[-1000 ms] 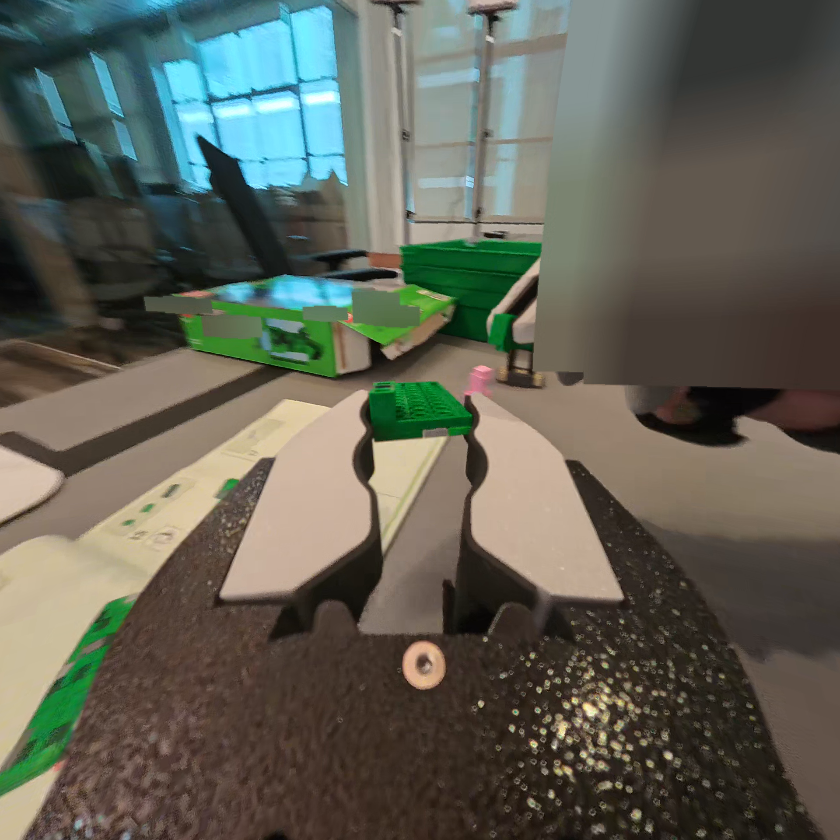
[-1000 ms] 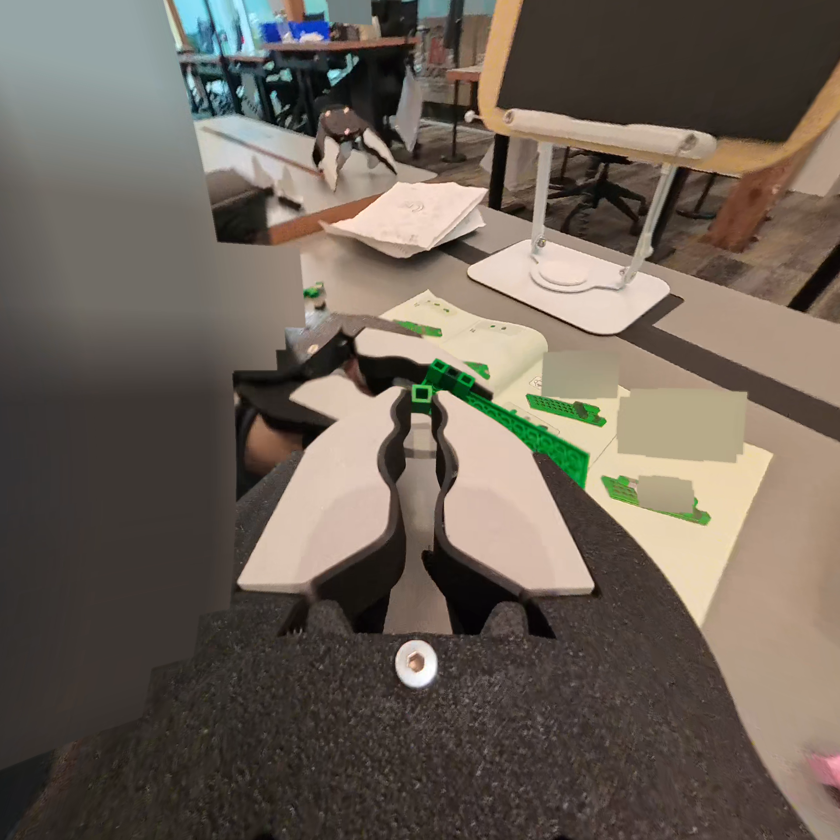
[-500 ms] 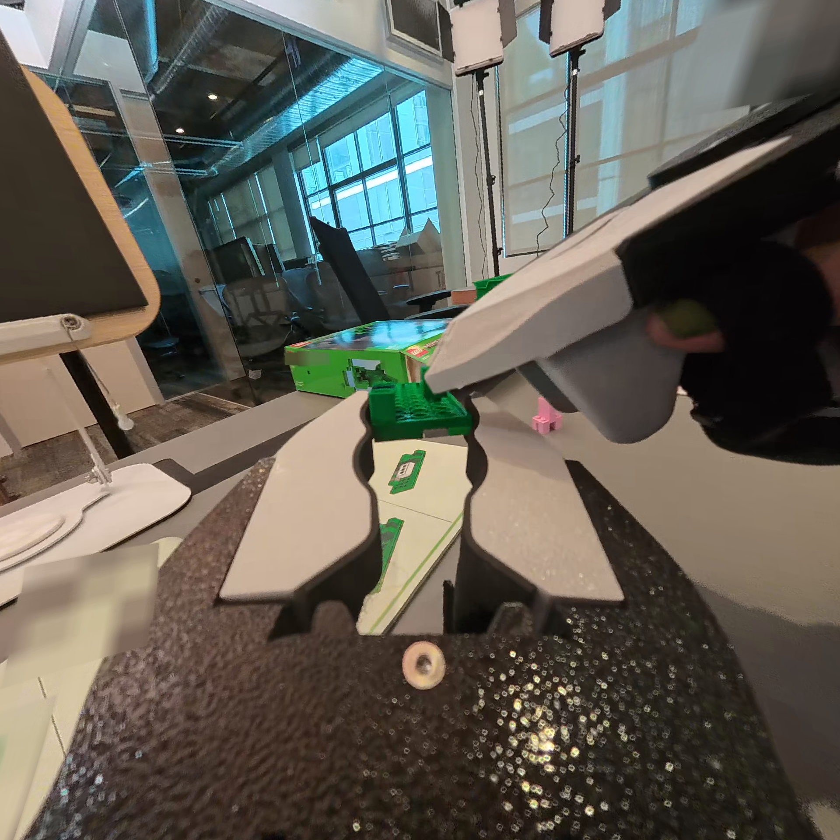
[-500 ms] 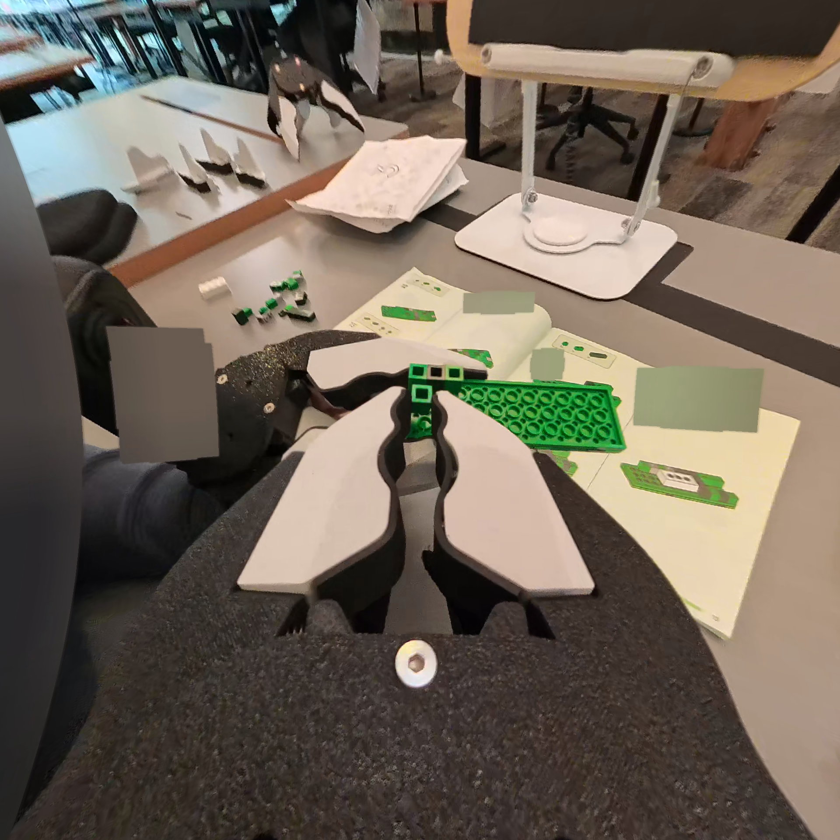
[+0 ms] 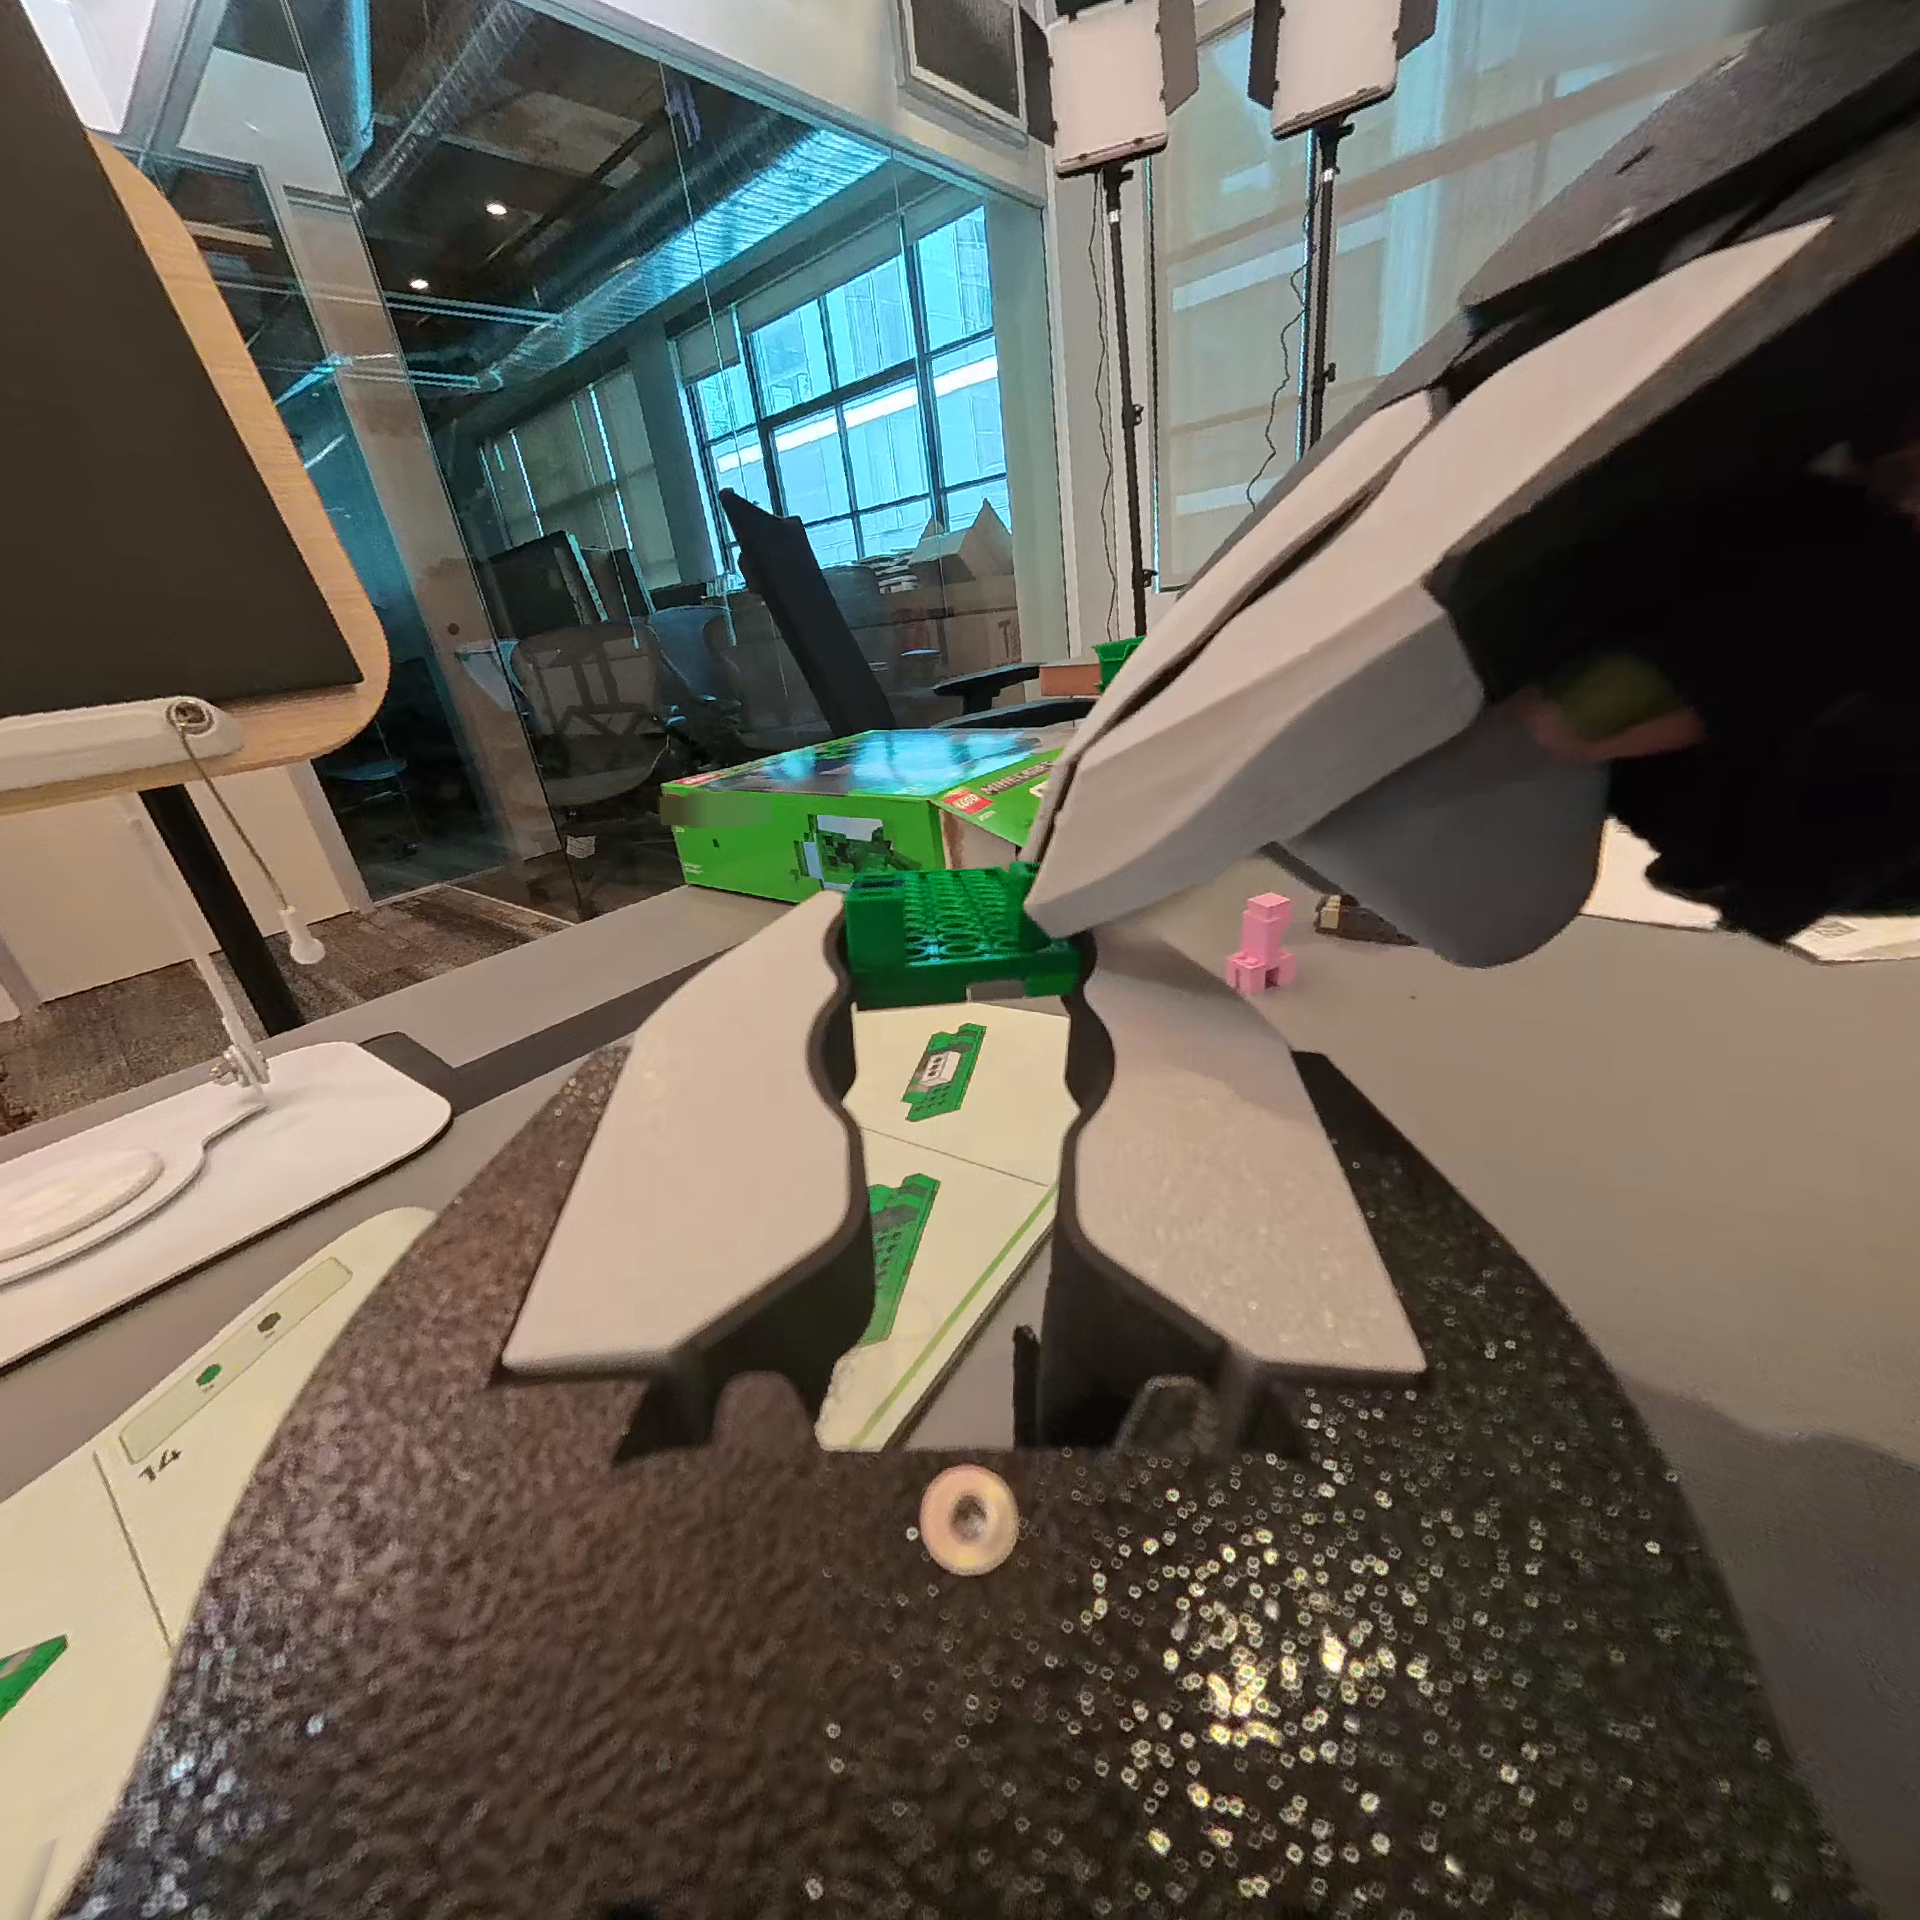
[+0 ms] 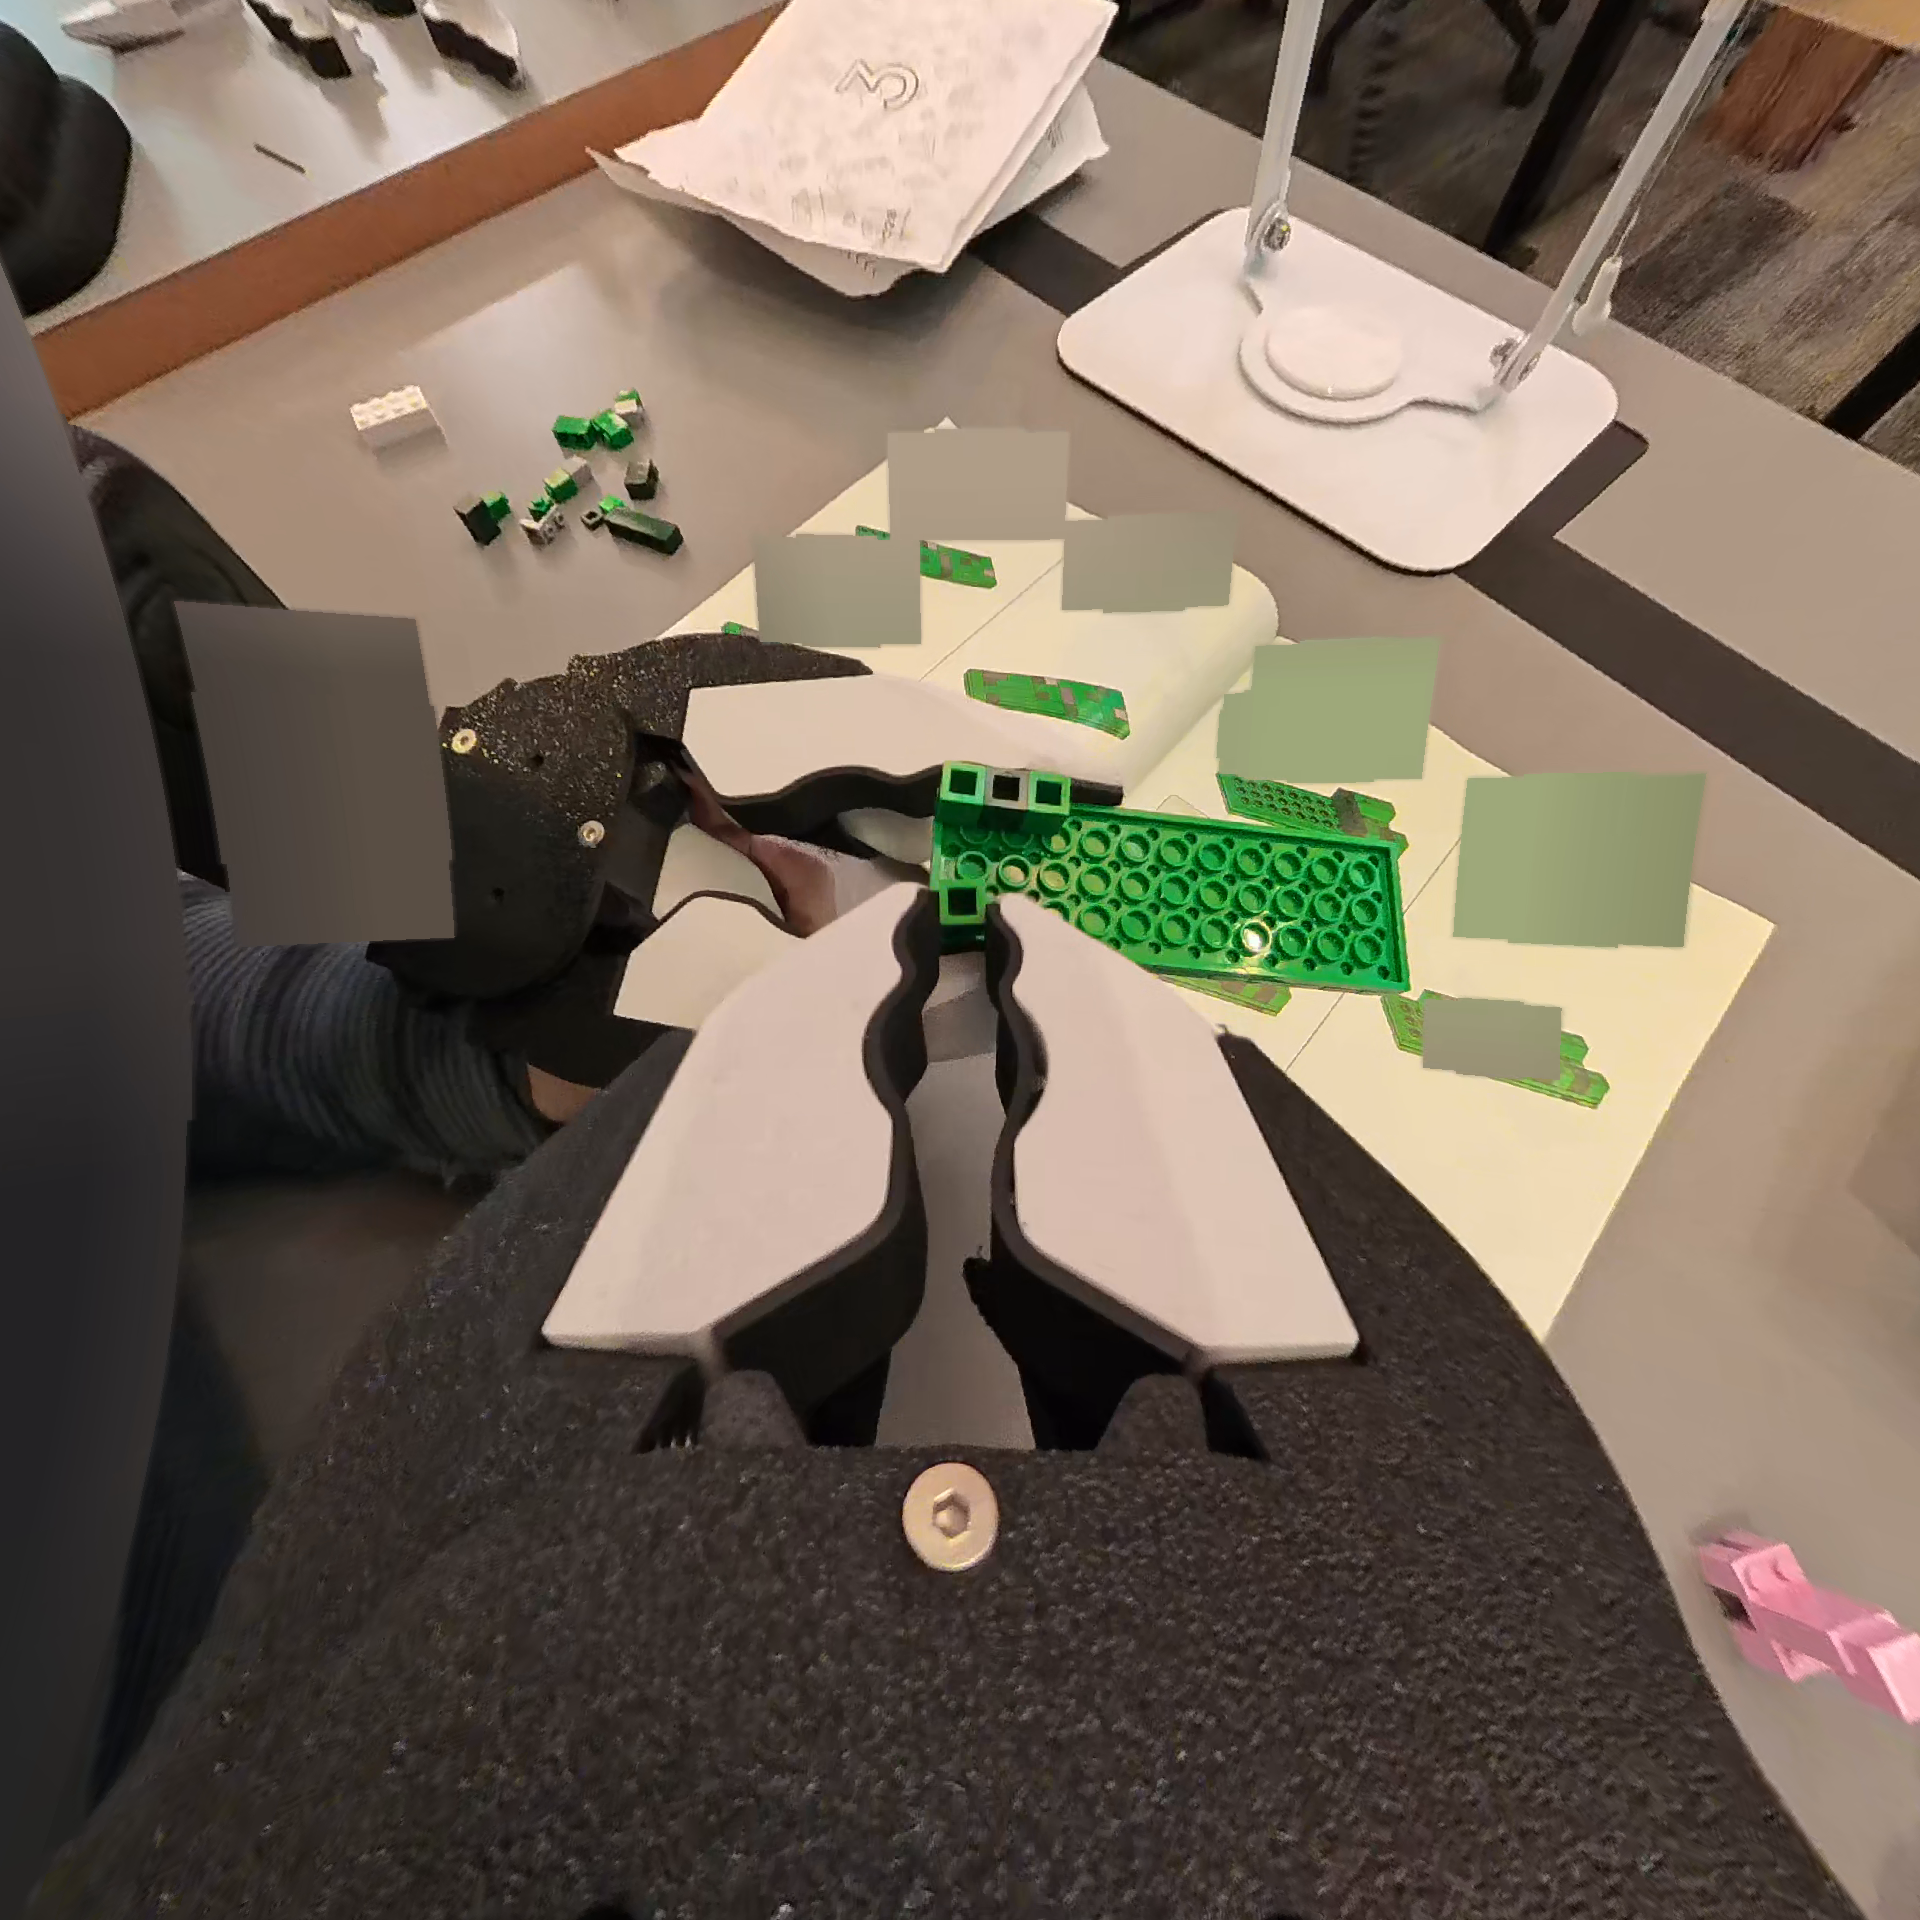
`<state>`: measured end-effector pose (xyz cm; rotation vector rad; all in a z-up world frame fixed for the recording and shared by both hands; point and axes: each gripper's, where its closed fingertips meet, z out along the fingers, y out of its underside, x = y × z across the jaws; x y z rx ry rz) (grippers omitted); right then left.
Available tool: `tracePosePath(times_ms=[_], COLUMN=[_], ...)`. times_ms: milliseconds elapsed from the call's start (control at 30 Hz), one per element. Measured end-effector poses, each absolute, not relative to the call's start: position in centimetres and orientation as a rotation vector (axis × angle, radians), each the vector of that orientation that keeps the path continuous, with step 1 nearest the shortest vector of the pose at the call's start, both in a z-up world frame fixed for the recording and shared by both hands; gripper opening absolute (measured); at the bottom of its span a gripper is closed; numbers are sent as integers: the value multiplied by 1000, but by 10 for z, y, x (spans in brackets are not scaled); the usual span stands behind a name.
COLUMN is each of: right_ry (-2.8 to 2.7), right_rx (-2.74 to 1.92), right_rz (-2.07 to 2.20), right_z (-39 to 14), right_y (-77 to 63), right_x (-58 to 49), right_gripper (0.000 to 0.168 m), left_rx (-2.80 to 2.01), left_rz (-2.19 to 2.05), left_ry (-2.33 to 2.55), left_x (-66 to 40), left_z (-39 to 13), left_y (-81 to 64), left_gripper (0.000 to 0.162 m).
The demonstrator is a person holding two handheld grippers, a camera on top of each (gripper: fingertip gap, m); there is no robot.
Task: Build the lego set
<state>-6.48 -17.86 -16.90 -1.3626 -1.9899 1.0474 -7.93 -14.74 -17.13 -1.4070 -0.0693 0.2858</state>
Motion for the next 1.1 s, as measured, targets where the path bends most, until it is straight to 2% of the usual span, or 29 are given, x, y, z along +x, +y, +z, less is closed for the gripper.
tracePosePath(times_ms=[700, 1100], right_ry=[-2188, -2202], right_rx=[-1556, -1484], right_rz=[819, 709], right_z=[-177, -180], right_y=[-174, -174], right_x=[-48, -50], right_gripper=[8, 8], left_rx=[-1450, -1476], left_rz=[376, 330], left_ry=[78, 47], left_x=[-64, -66], left_z=[-175, -178], left_y=[-142, -140], left_gripper=[36, 36])
